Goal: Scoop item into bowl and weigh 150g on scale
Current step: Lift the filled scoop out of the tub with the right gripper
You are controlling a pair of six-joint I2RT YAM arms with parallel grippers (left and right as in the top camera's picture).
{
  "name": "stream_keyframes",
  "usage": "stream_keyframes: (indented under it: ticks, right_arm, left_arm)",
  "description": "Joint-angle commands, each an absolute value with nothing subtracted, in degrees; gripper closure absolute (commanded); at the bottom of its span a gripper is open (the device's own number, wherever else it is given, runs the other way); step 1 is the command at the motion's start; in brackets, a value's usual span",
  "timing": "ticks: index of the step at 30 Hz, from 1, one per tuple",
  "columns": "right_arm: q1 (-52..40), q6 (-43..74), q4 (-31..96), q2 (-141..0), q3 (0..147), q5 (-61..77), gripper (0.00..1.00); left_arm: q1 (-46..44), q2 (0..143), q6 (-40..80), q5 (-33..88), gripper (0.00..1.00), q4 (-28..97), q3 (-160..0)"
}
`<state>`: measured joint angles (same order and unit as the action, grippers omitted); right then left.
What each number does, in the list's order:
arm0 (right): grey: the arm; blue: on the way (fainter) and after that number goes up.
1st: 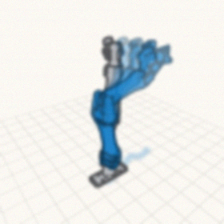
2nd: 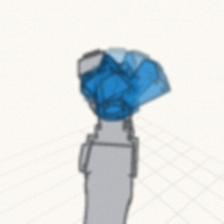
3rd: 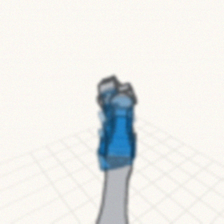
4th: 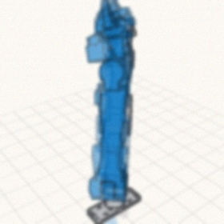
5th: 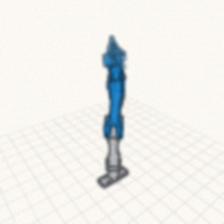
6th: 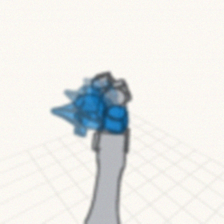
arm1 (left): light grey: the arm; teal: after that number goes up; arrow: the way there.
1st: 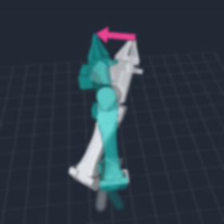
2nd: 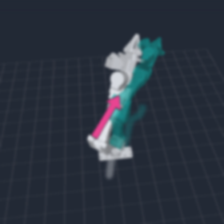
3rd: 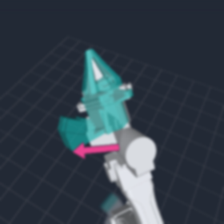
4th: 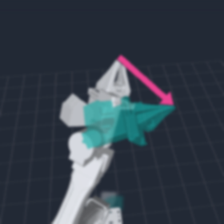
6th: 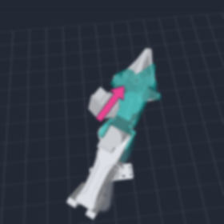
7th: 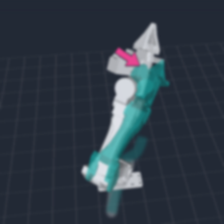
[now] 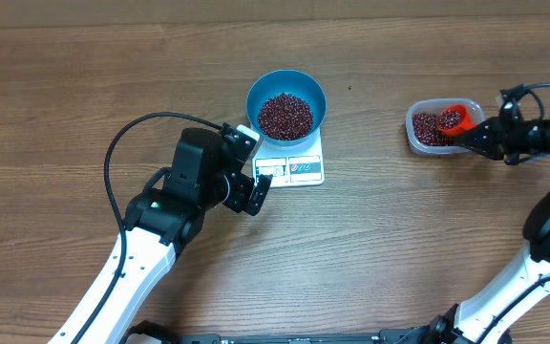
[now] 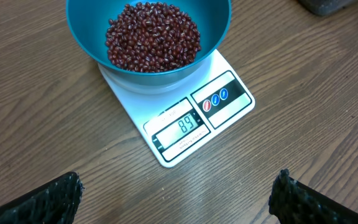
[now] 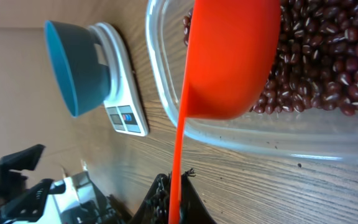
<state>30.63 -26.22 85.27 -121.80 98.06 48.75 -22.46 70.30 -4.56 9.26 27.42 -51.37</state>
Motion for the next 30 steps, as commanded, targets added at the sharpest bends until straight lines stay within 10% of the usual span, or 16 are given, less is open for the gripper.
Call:
stream_keyframes:
  ticks: [1, 30]
  right_arm:
    - [32.45, -31.77, 86.80, -122.50, 97.76, 55.31, 0.96]
    - [28.58, -45.52, 97.14, -122.50, 97.86, 64.03, 0.96]
  left_arm:
    - [-22.31, 70.39, -4.95, 9.93, 0.01, 27.22, -52.25]
    - [-22.31, 70.39, -4.95, 9.93, 0.01, 27.22, -52.25]
